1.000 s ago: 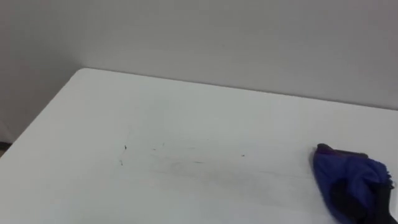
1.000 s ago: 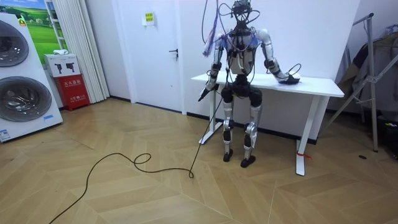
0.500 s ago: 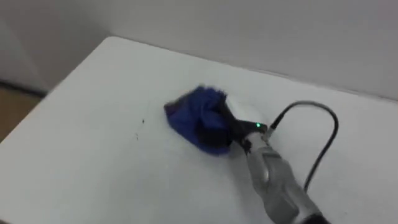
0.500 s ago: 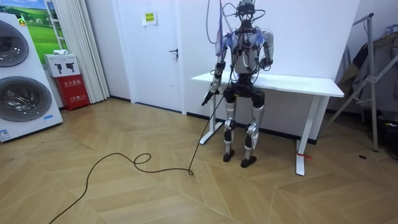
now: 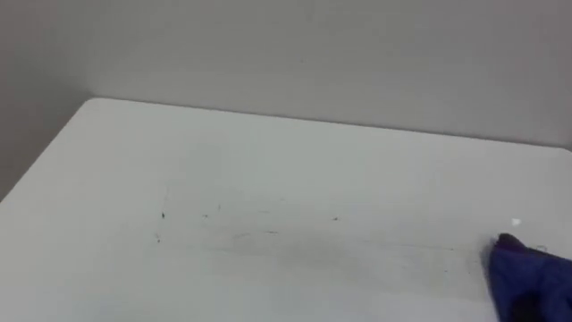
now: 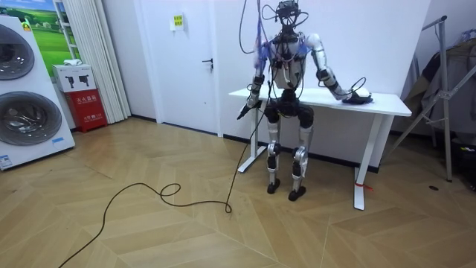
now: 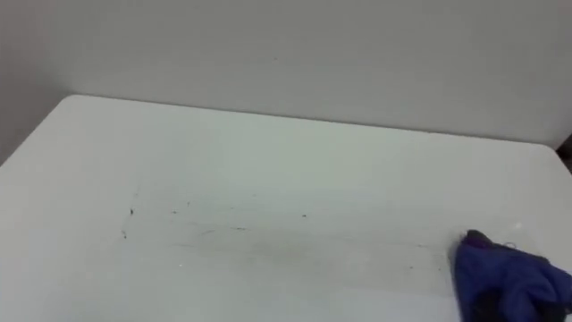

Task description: Wipe table

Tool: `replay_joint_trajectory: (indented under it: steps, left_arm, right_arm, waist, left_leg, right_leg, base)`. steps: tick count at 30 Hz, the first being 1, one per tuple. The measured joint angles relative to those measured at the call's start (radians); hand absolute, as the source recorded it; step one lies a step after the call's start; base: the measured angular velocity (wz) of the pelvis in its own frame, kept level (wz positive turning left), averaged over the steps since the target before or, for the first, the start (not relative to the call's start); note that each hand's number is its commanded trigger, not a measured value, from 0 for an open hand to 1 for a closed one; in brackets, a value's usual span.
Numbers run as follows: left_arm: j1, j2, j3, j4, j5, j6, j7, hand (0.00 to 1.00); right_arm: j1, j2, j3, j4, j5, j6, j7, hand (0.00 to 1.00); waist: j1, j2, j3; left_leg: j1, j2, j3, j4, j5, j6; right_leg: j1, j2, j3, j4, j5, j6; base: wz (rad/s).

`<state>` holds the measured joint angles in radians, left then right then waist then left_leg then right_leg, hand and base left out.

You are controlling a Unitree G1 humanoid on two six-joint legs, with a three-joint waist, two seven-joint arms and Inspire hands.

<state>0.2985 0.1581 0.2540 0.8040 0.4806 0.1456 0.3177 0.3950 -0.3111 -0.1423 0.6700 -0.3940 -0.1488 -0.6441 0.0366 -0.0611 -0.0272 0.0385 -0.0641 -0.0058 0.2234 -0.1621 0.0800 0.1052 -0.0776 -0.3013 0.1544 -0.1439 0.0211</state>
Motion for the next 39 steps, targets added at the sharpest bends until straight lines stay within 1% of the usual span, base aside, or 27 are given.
replay_joint_trajectory:
  steps: [3, 4, 7, 8, 10, 12, 14, 16, 19, 21, 22, 23, 24, 25, 26, 28, 29, 30, 31, 32, 33, 34, 35, 36, 37, 38, 39]
  left_arm:
    - [0.005, 0.002, -0.053, 0.008, -0.018, 0.007, 0.002, 0.00]
    - [-0.006, 0.003, -0.086, 0.024, -0.018, 0.009, 0.005, 0.00]
    - [-0.076, 0.009, -0.183, 0.092, -0.020, 0.018, 0.007, 0.00]
    - [-0.101, 0.008, -0.207, 0.106, -0.020, 0.017, 0.006, 0.00]
    - [-0.150, 0.010, -0.240, 0.145, -0.019, 0.005, -0.002, 0.00]
    - [-0.186, 0.012, -0.243, 0.147, -0.019, -0.029, -0.009, 0.00]
    - [-0.188, 0.029, -0.239, 0.135, -0.020, -0.059, -0.010, 0.00]
    - [-0.176, 0.053, -0.222, 0.135, -0.023, -0.047, -0.028, 0.00]
    - [-0.154, 0.087, -0.195, 0.136, -0.045, -0.036, -0.050, 0.00]
    - [-0.160, 0.097, -0.185, 0.136, -0.055, -0.035, -0.061, 0.00]
    - [-0.172, 0.086, -0.177, 0.137, -0.058, -0.031, -0.066, 0.00]
    - [-0.177, 0.070, -0.173, 0.136, -0.080, -0.039, -0.068, 0.00]
    - [-0.170, 0.065, -0.162, 0.135, -0.095, -0.047, -0.070, 0.00]
    - [-0.154, 0.050, -0.135, 0.137, -0.113, -0.056, -0.076, 0.00]
    - [-0.139, 0.048, -0.130, 0.135, -0.131, -0.061, -0.084, 0.00]
    - [-0.091, 0.051, -0.110, 0.103, -0.132, -0.061, -0.084, 0.00]
    - [-0.046, 0.055, -0.111, 0.093, -0.130, -0.056, -0.078, 0.00]
    - [-0.031, 0.058, -0.111, 0.089, -0.124, -0.055, -0.075, 0.00]
    - [0.007, 0.071, -0.118, 0.089, -0.111, -0.054, -0.072, 0.00]
    - [-0.001, 0.046, -0.142, 0.123, -0.066, -0.047, -0.078, 0.00]
    - [0.013, 0.035, -0.161, 0.123, -0.047, -0.047, -0.095, 0.00]
    - [0.044, 0.026, -0.172, 0.122, -0.036, -0.065, -0.123, 0.00]
    - [0.063, 0.023, -0.170, 0.124, -0.044, -0.067, -0.134, 0.00]
    - [0.067, 0.022, -0.166, 0.124, -0.059, -0.065, -0.133, 0.00]
    - [0.065, 0.011, -0.129, 0.122, -0.082, -0.061, -0.123, 0.00]
    - [0.044, 0.024, -0.096, 0.122, -0.098, -0.053, -0.106, 0.00]
    - [0.041, 0.023, -0.093, 0.121, -0.099, -0.045, -0.098, 0.00]
  right_arm:
    - [-0.067, 0.031, 0.002, 0.002, -0.001, 0.076, 0.011, 1.00]
    - [-0.104, 0.052, 0.003, -0.014, 0.000, 0.129, 0.011, 1.00]
    - [-0.259, 0.142, 0.032, -0.055, -0.014, 0.288, 0.033, 1.00]
    - [-0.358, 0.174, 0.104, -0.058, -0.070, 0.322, 0.082, 1.00]
    - [-0.517, 0.212, 0.263, -0.069, -0.190, 0.341, 0.185, 1.00]
    - [-0.653, 0.245, 0.377, -0.082, -0.304, 0.342, 0.259, 1.00]
    - [-0.814, 0.265, 0.480, -0.074, -0.382, 0.307, 0.299, 1.00]
    - [-0.865, 0.264, 0.497, -0.075, -0.389, 0.300, 0.303, 1.00]
    - [-0.837, 0.245, 0.494, -0.048, -0.352, 0.300, 0.305, 1.00]
    - [-0.757, 0.237, 0.439, -0.026, -0.335, 0.274, 0.314, 1.00]
    - [-0.703, 0.231, 0.391, -0.055, -0.315, 0.233, 0.309, 1.00]
    - [-0.681, 0.204, 0.379, -0.056, -0.309, 0.212, 0.308, 1.00]
    - [-0.668, 0.194, 0.375, -0.058, -0.309, 0.201, 0.307, 1.00]
    - [-0.632, 0.161, 0.345, -0.059, -0.309, 0.176, 0.303, 1.00]
    - [-0.567, 0.126, 0.291, -0.062, -0.311, 0.164, 0.281, 1.00]
    - [-0.437, 0.077, 0.204, -0.062, -0.310, 0.160, 0.245, 1.00]
    - [-0.357, 0.044, 0.146, -0.062, -0.305, 0.163, 0.217, 1.00]
    - [-0.327, 0.028, 0.125, -0.060, -0.295, 0.164, 0.202, 1.00]
    - [-0.250, 0.003, 0.113, -0.067, -0.226, 0.161, 0.174, 1.00]
    - [-0.203, -0.073, 0.105, -0.082, -0.107, 0.126, 0.161, 1.00]
    - [-0.193, -0.090, 0.094, -0.075, -0.071, 0.106, 0.160, 1.00]
    - [-0.229, -0.067, 0.082, -0.048, -0.027, 0.096, 0.161, 1.00]
    - [-0.275, -0.022, 0.086, -0.056, -0.033, 0.118, 0.169, 1.00]
    - [-0.297, 0.001, 0.095, -0.065, -0.050, 0.130, 0.181, 1.00]
    - [-0.348, 0.057, 0.131, -0.081, -0.111, 0.150, 0.204, 1.00]
    - [-0.399, 0.127, 0.165, -0.101, -0.164, 0.180, 0.223, 1.00]
    - [-0.417, 0.158, 0.193, -0.107, -0.197, 0.192, 0.233, 1.00]
  waist:
    - [0.002, -0.002, 0.0021]
    - [0.018, -0.001, 0.0029]
    - [0.115, 0.007, 0.0115]
    - [0.155, 0.017, 0.0256]
    - [0.205, 0.042, 0.0510]
    - [0.269, 0.053, 0.0605]
    - [0.345, 0.054, 0.0579]
    - [0.384, 0.050, 0.0559]
    - [0.377, 0.036, 0.0497]
    - [0.327, 0.027, 0.0472]
    - [0.288, 0.032, 0.0514]
    - [0.270, 0.044, 0.0466]
    - [0.266, 0.048, 0.0407]
    - [0.231, 0.055, 0.0385]
    - [0.185, 0.066, 0.0276]
    - [0.124, 0.072, 0.0063]
    - [0.115, 0.087, -0.0164]
    - [0.110, 0.084, -0.0096]
    - [0.085, 0.029, -0.0123]
    - [0.073, 0.012, 0.0101]
    - [0.069, 0.029, 0.0141]
    - [0.067, 0.059, 0.0143]
    - [0.081, 0.093, 0.0046]
    - [0.090, 0.107, -0.0009]
    - [0.112, 0.141, -0.0085]
    - [0.123, 0.106, 0.0105]
    - [0.123, 0.099, 0.0082]
  left_leg:
    - [-0.001, -0.001, 0.008, 0.009, -0.002, 0.009]
    - [-0.008, 0.002, 0.020, 0.024, -0.008, 0.017]
    - [-0.040, 0.016, 0.050, 0.088, -0.042, 0.026]
    - [-0.058, 0.018, 0.036, 0.122, -0.054, 0.025]
    - [-0.090, 0.021, 0.000, 0.155, -0.061, 0.018]
    - [-0.124, 0.036, -0.008, 0.158, -0.055, 0.001]
    - [-0.180, 0.069, -0.008, 0.155, -0.035, -0.038]
    - [-0.208, 0.094, -0.042, 0.149, -0.025, -0.069]
    - [-0.213, 0.170, -0.104, 0.143, -0.021, -0.149]
    - [-0.207, 0.231, -0.119, 0.146, -0.021, -0.204]
    - [-0.208, 0.280, -0.097, 0.140, -0.006, -0.243]
    - [-0.189, 0.338, -0.046, 0.116, 0.017, -0.284]
    - [-0.174, 0.369, -0.011, 0.103, 0.028, -0.298]
    - [-0.156, 0.427, 0.043, 0.095, 0.046, -0.303]
    - [-0.141, 0.468, 0.073, 0.071, 0.063, -0.264]
    - [-0.097, 0.496, 0.099, 0.006, 0.056, -0.209]
    - [-0.089, 0.523, 0.138, 0.005, 0.018, -0.180]
    - [-0.076, 0.537, 0.165, 0.023, 0.001, -0.179]
    - [-0.055, 0.515, 0.202, 0.078, -0.025, -0.219]
    - [-0.084, 0.495, 0.190, 0.278, -0.056, -0.253]
    - [-0.110, 0.482, 0.185, 0.398, -0.071, -0.238]
    - [-0.134, 0.431, 0.165, 0.540, -0.110, -0.216]
    - [-0.126, 0.369, 0.160, 0.551, -0.162, -0.189]
    - [-0.118, 0.336, 0.172, 0.524, -0.193, -0.176]
    - [-0.119, 0.293, 0.203, 0.430, -0.235, -0.137]
    - [-0.138, 0.261, 0.170, 0.377, -0.220, -0.137]
    - [-0.143, 0.245, 0.147, 0.357, -0.220, -0.132]
  right_leg:
    - [0.001, -0.004, -0.001, 0.006, 0.001, 0.000]
    - [-0.007, -0.003, 0.001, 0.023, 0.003, -0.001]
    - [-0.056, -0.028, -0.011, 0.113, 0.014, 0.002]
    - [-0.082, -0.044, -0.052, 0.169, 0.015, -0.001]
    - [-0.145, -0.084, -0.078, 0.329, -0.021, 0.014]
    - [-0.173, -0.163, -0.080, 0.437, -0.074, 0.025]
    - [-0.178, -0.267, -0.072, 0.425, -0.086, 0.040]
    - [-0.175, -0.311, -0.050, 0.340, -0.067, 0.061]
    - [-0.171, -0.325, -0.022, 0.178, 0.023, 0.074]
    - [-0.148, -0.315, -0.057, 0.102, 0.090, 0.079]
    - [-0.170, -0.299, -0.062, 0.103, 0.115, 0.071]
    - [-0.211, -0.257, -0.073, 0.151, 0.048, 0.007]
    - [-0.228, -0.238, -0.073, 0.181, -0.002, 0.000]
    - [-0.267, -0.210, -0.069, 0.238, -0.078, 0.026]
    - [-0.275, -0.176, -0.071, 0.259, -0.112, 0.043]
    - [-0.257, -0.131, -0.084, 0.224, -0.122, 0.076]
    - [-0.245, -0.098, -0.076, 0.245, -0.115, 0.074]
    - [-0.256, -0.094, -0.074, 0.358, -0.127, 0.052]
    - [-0.212, -0.108, -0.042, 0.513, -0.155, 0.029]
    - [-0.199, -0.115, 0.004, 0.571, -0.280, -0.010]
    - [-0.198, -0.119, 0.015, 0.590, -0.289, -0.002]
    - [-0.200, -0.118, 0.001, 0.578, -0.288, -0.008]
    - [-0.206, -0.124, -0.065, 0.520, -0.278, -0.013]
    - [-0.207, -0.115, -0.098, 0.475, -0.261, -0.009]
    - [-0.217, -0.076, -0.140, 0.397, -0.204, 0.011]
    - [-0.260, -0.061, -0.118, 0.379, -0.157, -0.007]
    - [-0.258, -0.048, -0.095, 0.375, -0.141, -0.010]
  base:
    - [-0.16]
    - [-0.36]
    - [-0.52]
    - [-0.61]
    - [-0.03]
    - [0.60]
    - [0.74]
    - [0.70]
    - [0.61]
    - [0.68]
    - [0.07]
    - [-0.35]
    - [-0.92]
    - [-0.80]
    - [-0.55]
    - [-0.26]
    - [-0.41]
    - [-0.39]
    - [-0.13]
    - [0.00]
    - [-0.23]
    - [-0.80]
    - [-1.21]
    - [-1.50]
    - [-1.51]
    - [-1.28]
    - [-0.94]
